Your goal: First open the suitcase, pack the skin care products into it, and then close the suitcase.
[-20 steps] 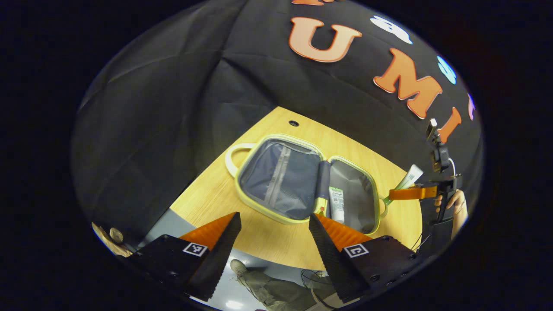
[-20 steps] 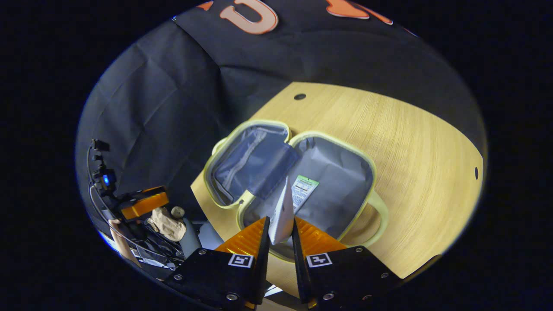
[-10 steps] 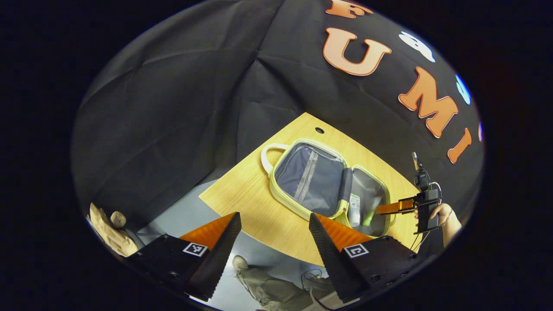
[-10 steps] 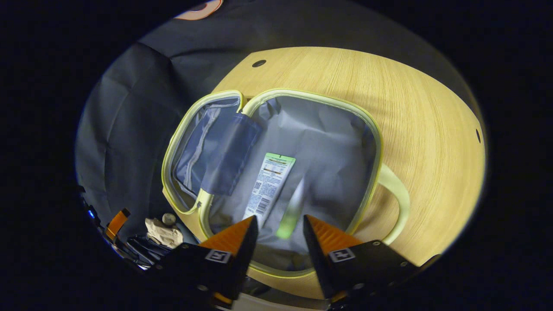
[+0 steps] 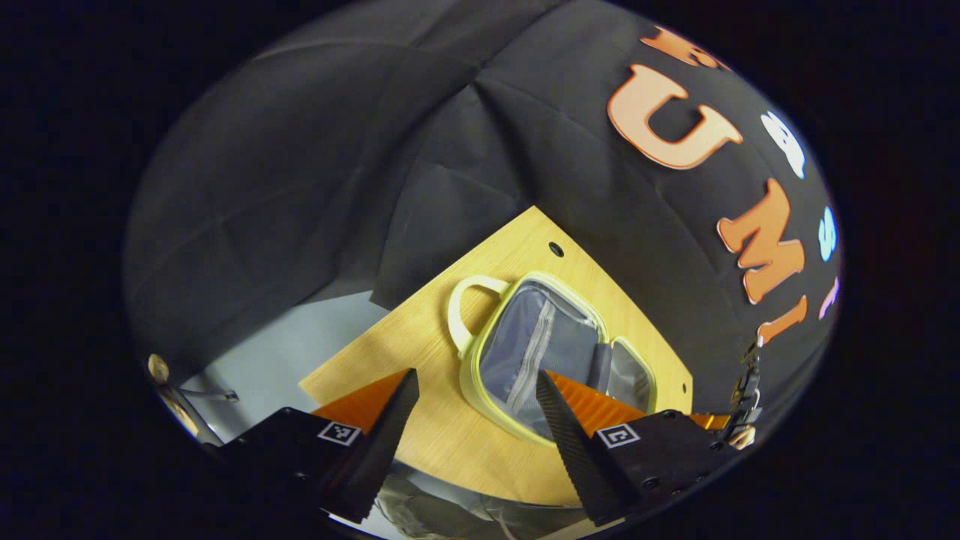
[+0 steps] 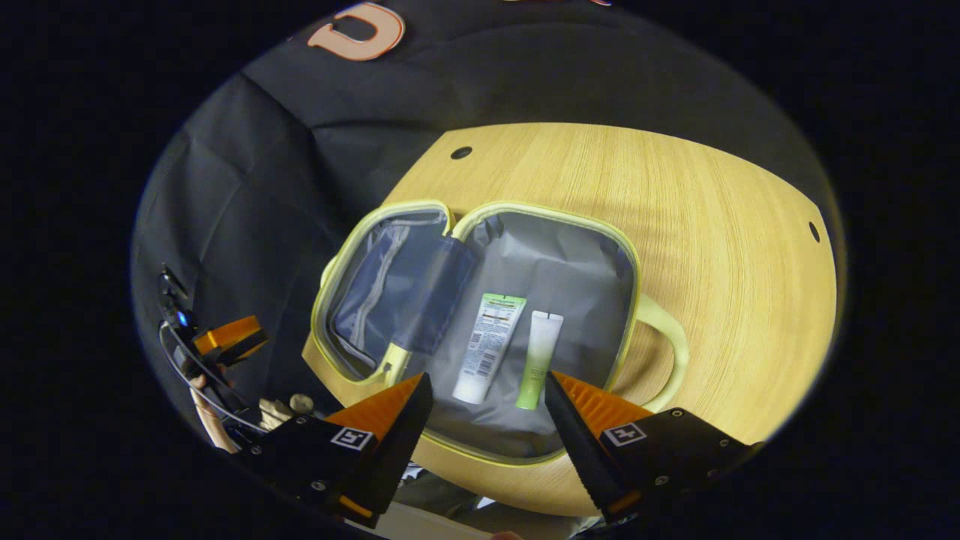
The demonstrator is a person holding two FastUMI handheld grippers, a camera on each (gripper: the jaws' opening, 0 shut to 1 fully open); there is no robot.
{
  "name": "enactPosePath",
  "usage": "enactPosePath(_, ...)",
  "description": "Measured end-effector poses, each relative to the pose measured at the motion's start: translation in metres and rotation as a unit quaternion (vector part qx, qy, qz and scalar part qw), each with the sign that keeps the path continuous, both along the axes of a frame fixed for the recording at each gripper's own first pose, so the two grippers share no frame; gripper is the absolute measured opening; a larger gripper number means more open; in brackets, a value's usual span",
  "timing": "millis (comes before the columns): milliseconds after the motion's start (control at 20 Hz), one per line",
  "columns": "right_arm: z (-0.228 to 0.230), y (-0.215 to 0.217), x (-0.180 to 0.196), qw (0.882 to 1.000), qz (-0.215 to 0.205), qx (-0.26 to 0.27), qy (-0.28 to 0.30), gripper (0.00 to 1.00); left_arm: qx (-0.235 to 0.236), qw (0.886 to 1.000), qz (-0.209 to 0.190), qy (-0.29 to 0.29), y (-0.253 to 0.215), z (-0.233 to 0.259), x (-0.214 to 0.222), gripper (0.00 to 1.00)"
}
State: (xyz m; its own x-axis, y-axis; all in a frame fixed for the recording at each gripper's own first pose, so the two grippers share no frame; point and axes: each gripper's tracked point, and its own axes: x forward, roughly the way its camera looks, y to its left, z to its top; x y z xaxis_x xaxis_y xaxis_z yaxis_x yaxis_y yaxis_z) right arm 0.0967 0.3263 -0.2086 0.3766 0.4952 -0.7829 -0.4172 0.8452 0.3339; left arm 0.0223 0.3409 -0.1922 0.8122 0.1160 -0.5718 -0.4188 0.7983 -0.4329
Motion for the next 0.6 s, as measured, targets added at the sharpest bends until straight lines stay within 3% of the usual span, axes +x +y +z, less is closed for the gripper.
enactPosePath(450,0.013,-0.007,-0.012,0.992,-0.106,0.066,-0.002,0.96,-0.103,0.993,-0.054,0.004,0.059,-0.065,0.108,0.98)
enactPosePath(600,0.012,-0.022,-0.015,0.989,-0.135,0.055,-0.02,0.96,-0.141,0.988,-0.066,-0.009,0.06,-0.076,0.129,0.97)
